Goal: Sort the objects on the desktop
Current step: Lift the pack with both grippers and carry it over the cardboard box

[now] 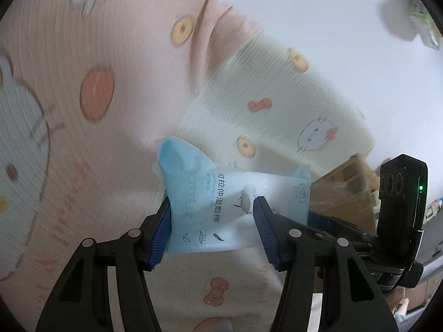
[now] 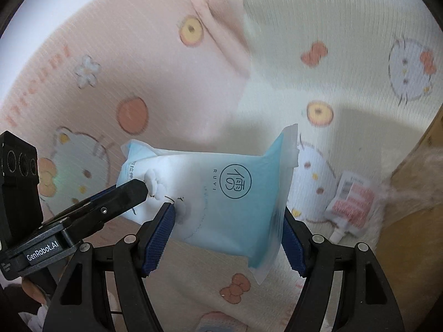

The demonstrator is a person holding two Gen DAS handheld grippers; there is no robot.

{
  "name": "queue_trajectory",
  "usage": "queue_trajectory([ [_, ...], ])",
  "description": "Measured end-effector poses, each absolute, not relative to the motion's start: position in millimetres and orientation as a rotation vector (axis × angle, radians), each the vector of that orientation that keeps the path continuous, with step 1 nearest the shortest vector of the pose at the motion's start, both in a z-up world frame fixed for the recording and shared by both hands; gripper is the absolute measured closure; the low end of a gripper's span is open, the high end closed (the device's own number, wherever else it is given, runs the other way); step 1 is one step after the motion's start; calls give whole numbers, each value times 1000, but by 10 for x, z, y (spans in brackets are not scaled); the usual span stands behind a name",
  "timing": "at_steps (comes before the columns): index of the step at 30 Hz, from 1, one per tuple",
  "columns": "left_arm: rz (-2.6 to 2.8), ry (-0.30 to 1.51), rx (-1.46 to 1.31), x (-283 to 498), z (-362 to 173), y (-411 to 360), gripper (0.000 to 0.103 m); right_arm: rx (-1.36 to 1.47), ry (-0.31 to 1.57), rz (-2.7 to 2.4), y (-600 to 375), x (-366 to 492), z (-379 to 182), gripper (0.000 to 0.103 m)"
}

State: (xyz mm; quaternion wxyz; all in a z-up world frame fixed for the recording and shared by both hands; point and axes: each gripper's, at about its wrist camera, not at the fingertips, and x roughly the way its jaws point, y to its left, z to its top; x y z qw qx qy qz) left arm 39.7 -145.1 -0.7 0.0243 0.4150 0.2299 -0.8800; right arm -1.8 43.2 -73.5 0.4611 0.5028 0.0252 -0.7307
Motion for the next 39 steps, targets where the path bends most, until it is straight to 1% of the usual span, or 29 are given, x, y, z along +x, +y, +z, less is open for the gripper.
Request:
queue_trajectory([
  [10,-2899,617,1121,426,629,-999,42,1073,7,-1921,884,25,-62,31],
  [17,-3033,521,1093,279,900,-428,42,1020,-42,-2015,1425,-17,172,31],
  [23,-3133,425,1137,101,953,75,42,1038,-84,-2102,1950,-175,248,31],
  [28,-3200,297,1160,-11,928,471,42,1060,-108,-2167,2310,-330,242,31],
  [39,-3230,208,1295,-218,794,943,42,1176,-151,-2206,2782,-551,94,31],
])
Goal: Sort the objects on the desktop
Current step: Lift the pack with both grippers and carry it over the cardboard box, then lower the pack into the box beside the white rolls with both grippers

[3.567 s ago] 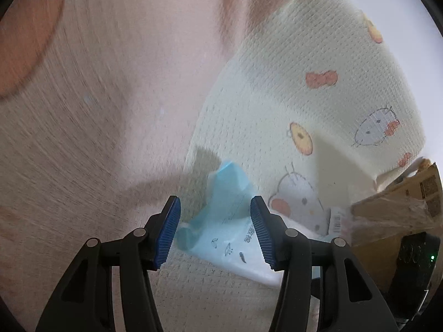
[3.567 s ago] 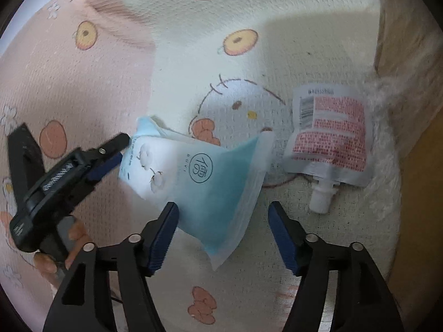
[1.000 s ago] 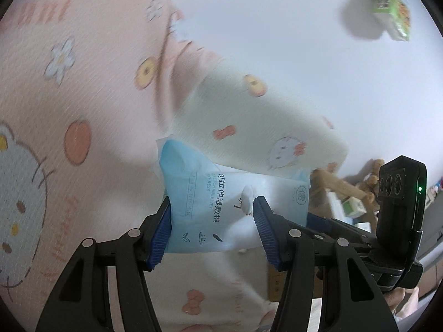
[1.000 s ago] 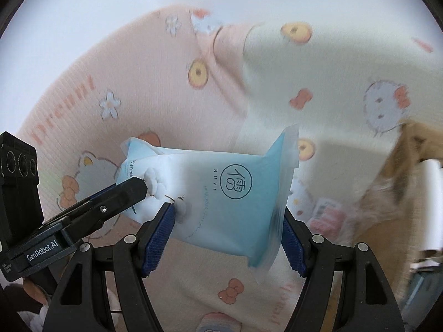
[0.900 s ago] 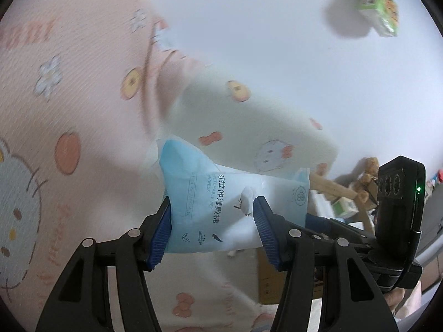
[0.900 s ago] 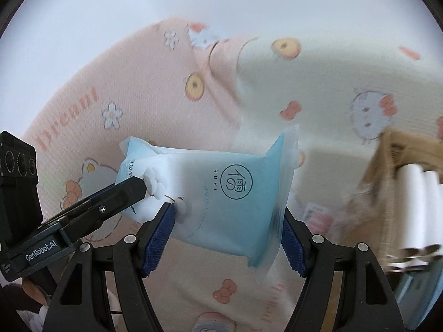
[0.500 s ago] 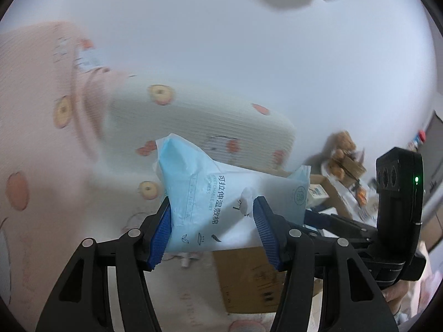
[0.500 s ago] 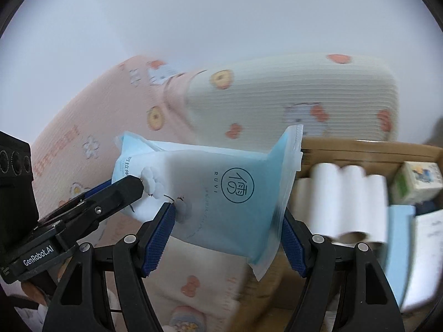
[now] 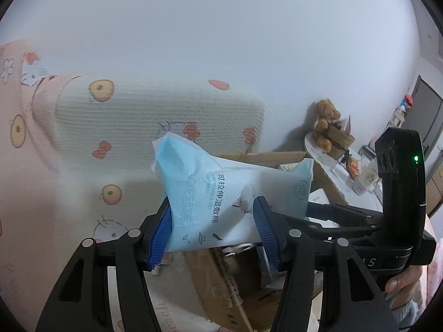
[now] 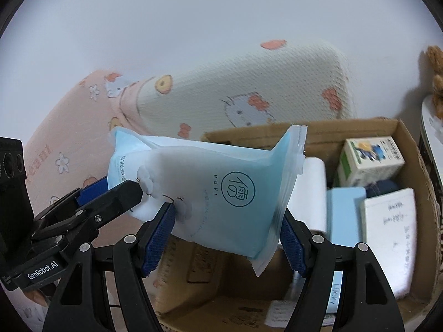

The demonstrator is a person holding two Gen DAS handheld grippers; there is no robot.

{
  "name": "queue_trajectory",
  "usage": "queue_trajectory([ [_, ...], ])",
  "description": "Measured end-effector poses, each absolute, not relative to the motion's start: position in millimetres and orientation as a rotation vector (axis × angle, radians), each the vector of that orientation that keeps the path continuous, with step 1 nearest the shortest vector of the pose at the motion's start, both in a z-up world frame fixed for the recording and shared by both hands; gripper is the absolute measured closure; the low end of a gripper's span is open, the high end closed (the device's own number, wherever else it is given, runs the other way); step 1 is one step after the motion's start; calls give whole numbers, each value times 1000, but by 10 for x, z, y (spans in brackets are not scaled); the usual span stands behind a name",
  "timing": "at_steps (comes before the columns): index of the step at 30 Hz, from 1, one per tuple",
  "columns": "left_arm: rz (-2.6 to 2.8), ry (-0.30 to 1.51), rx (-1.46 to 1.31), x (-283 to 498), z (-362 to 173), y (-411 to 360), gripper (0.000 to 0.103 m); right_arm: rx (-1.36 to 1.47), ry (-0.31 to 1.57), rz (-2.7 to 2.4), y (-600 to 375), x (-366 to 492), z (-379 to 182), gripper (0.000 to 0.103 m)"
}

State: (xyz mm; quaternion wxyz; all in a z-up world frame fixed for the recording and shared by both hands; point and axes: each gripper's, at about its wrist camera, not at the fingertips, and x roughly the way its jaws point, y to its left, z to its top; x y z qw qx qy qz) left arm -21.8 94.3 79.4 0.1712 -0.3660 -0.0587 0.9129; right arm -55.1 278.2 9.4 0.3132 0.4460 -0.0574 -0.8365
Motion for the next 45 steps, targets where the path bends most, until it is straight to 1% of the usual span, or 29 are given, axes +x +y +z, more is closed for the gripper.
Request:
queue_trajectory([
  [7,2557,-127,-1091,-240,721,1157,43,1251,-154,-2216,2986,-548,0,31],
  [9,2536,-96,-1123,-235,687,1240,46,1279,-134,-2223,3042,-521,-26,32],
  [11,2542,-75,-1117,-211,670,1310,54,1289,-113,-2246,3078,-504,-41,32],
  [13,2596,-18,-1072,-150,655,1395,60,1290,-97,-2264,3129,-495,-67,32],
  [15,2636,101,-1081,-122,596,1529,60,1302,-133,-2238,3210,-497,-82,32],
  [16,2633,123,-1090,-119,567,1573,62,1316,-165,-2221,3255,-503,-93,32],
  [18,2611,114,-1100,-102,544,1607,62,1345,-190,-2209,3313,-516,-123,32],
  [21,2544,87,-1155,-112,536,1637,62,1373,-168,-2223,3368,-529,-167,32],
  [27,2529,107,-1170,-50,485,1712,62,1429,-154,-2192,3466,-517,-204,32],
  [32,2542,183,-1195,-8,389,1813,62,1540,-263,-2096,3561,-607,-337,32],
  [34,2522,206,-1225,-2,344,1843,62,1558,-272,-2088,3574,-615,-372,32],
  [40,2436,202,-1332,39,211,1909,62,1583,-225,-2119,3618,-635,-424,32],
  [45,2450,288,-1404,3,98,1984,60,1603,-136,-2151,3593,-682,-423,33],
])
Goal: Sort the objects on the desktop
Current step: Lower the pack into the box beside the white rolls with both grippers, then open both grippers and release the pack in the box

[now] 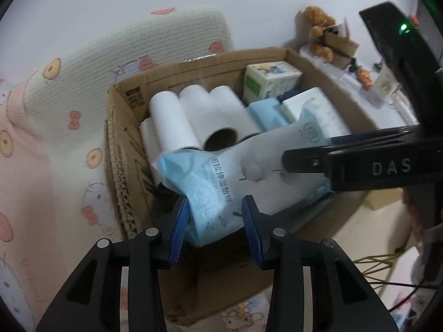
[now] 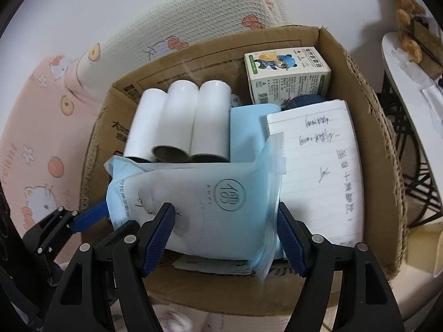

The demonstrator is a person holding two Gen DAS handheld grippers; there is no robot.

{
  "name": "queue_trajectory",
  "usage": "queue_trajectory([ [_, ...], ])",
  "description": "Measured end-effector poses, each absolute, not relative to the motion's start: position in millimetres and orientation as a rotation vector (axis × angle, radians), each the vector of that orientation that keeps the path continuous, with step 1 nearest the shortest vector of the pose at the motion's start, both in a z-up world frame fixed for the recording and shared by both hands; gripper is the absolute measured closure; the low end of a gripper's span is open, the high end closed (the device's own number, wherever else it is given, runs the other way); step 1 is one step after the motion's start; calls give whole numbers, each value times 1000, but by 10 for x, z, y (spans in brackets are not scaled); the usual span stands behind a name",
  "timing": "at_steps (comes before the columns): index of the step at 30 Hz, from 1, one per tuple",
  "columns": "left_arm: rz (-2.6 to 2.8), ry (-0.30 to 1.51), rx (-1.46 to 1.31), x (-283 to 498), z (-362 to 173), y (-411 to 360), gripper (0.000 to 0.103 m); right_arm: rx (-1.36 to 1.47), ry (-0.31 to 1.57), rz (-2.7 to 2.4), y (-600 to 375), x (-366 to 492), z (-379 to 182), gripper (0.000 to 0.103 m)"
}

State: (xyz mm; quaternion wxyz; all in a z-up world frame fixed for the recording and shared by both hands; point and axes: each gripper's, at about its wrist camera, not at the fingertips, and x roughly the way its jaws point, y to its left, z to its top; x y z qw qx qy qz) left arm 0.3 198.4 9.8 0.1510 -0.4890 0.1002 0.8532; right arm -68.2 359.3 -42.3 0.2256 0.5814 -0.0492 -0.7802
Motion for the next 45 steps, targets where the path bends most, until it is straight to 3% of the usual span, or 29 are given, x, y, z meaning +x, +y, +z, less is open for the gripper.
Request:
queue_trajectory([
  [7,2473,244,-1463,-84,62,1885,60,1532,117,-2250,3403,-619,-393,39],
  [11,2452,208,-1452,-86,78,1860,60,1493,172,-2190,3292,-555,-385,62],
  [18,2435,102,-1431,-119,121,1734,60,1510,273,-2088,3055,-547,-515,74],
  [29,2403,59,-1409,-144,171,1643,60,1654,162,-1921,2901,-686,-792,78],
  [33,2372,12,-1422,-189,165,1618,60,1655,261,-1948,2845,-671,-793,78],
  [45,2361,130,-1369,-215,239,1828,60,1652,143,-1995,3280,-767,-383,77],
])
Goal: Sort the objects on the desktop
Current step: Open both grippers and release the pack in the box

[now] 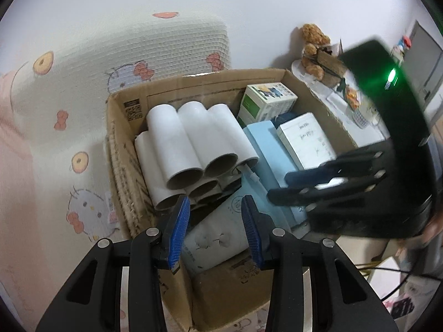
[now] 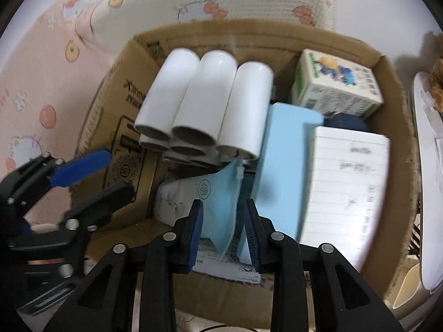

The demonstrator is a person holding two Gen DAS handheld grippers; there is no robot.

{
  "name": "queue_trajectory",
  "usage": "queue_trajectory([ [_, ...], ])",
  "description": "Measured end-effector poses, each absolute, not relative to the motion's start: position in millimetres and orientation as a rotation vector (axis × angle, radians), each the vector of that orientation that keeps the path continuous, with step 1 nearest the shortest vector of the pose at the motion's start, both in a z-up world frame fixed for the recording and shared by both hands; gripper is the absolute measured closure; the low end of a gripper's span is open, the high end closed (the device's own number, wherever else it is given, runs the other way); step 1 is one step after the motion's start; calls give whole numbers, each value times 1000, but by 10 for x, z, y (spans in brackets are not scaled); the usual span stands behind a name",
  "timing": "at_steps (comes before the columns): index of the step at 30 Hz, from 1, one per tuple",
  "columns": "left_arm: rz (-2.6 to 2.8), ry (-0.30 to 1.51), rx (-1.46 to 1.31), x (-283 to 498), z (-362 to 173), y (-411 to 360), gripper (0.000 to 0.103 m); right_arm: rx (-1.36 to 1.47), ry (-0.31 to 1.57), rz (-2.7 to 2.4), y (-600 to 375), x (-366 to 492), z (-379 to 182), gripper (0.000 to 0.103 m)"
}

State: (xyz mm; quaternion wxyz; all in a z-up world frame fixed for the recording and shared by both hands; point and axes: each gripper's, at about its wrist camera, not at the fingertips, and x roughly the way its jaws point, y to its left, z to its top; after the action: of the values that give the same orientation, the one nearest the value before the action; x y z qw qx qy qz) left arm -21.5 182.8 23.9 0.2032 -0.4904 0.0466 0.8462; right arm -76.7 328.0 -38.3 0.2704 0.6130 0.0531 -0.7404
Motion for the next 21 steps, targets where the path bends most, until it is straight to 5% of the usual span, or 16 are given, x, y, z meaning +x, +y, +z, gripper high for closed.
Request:
queue_trajectory([
  [4,2260,156,-1442,-268,106,1930,64,1666,96,-2004,3432,-810,-314,77],
  [7,2209,201,-1509,-341,-27,2026,81,1675,72,-1999,3508,-829,-304,77],
  [13,2043,83,-1711,-600,-315,2133,99,1686,80,-2021,3558,-879,-287,77],
  [21,1874,-89,-1936,-827,-631,2228,100,1692,29,-2048,3709,-1021,-234,77],
])
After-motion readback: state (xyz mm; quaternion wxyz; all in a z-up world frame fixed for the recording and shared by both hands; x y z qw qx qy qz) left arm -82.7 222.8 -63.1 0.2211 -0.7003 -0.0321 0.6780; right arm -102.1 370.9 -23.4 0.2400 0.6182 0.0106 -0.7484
